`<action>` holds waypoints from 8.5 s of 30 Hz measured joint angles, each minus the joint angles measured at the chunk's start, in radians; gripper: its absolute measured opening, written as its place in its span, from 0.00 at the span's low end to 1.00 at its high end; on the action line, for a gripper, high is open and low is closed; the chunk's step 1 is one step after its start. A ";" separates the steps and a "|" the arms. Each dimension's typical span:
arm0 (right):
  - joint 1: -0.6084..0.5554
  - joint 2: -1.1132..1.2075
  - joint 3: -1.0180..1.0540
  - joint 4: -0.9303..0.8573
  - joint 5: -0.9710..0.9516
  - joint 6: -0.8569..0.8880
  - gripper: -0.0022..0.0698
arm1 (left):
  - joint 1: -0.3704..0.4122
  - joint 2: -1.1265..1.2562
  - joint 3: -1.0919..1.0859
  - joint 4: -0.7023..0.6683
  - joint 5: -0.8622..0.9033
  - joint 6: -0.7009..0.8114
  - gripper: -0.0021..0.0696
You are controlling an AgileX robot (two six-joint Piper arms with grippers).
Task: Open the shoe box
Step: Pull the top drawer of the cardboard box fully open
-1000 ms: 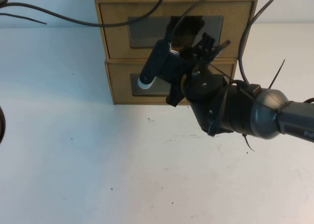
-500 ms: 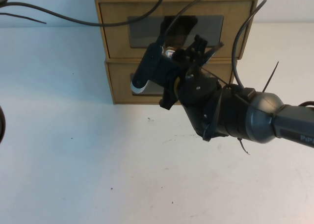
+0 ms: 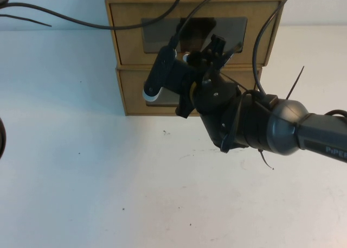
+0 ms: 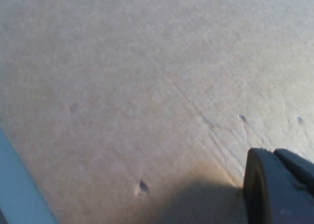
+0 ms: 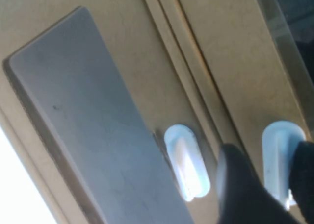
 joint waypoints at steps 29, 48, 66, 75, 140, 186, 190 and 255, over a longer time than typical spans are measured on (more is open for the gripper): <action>-0.025 0.000 -0.002 -0.025 0.000 -0.022 0.06 | 0.000 0.000 0.000 -0.002 0.002 -0.004 0.02; 0.060 -0.178 0.215 0.074 0.054 -0.058 0.05 | -0.002 0.000 0.000 -0.030 0.039 -0.040 0.02; 0.301 -0.352 0.308 0.447 0.287 -0.247 0.05 | -0.005 0.000 0.000 -0.040 0.039 -0.049 0.02; 0.370 -0.414 0.308 0.588 0.356 -0.317 0.05 | -0.005 0.000 0.000 -0.036 0.037 -0.049 0.02; 0.641 -0.508 0.308 0.844 0.641 -0.369 0.08 | -0.049 -0.015 -0.013 0.133 0.021 -0.049 0.02; -0.260 -0.948 0.017 1.169 0.714 -0.615 0.01 | -0.049 -1.265 1.116 0.522 -0.194 -0.078 0.02; -0.337 -1.031 0.101 1.193 0.686 -0.622 0.01 | -0.049 -1.507 1.438 0.537 -0.378 -0.086 0.02; -0.353 -1.714 1.162 0.572 0.022 0.215 0.01 | -0.049 -2.248 2.611 0.551 -1.009 -0.180 0.02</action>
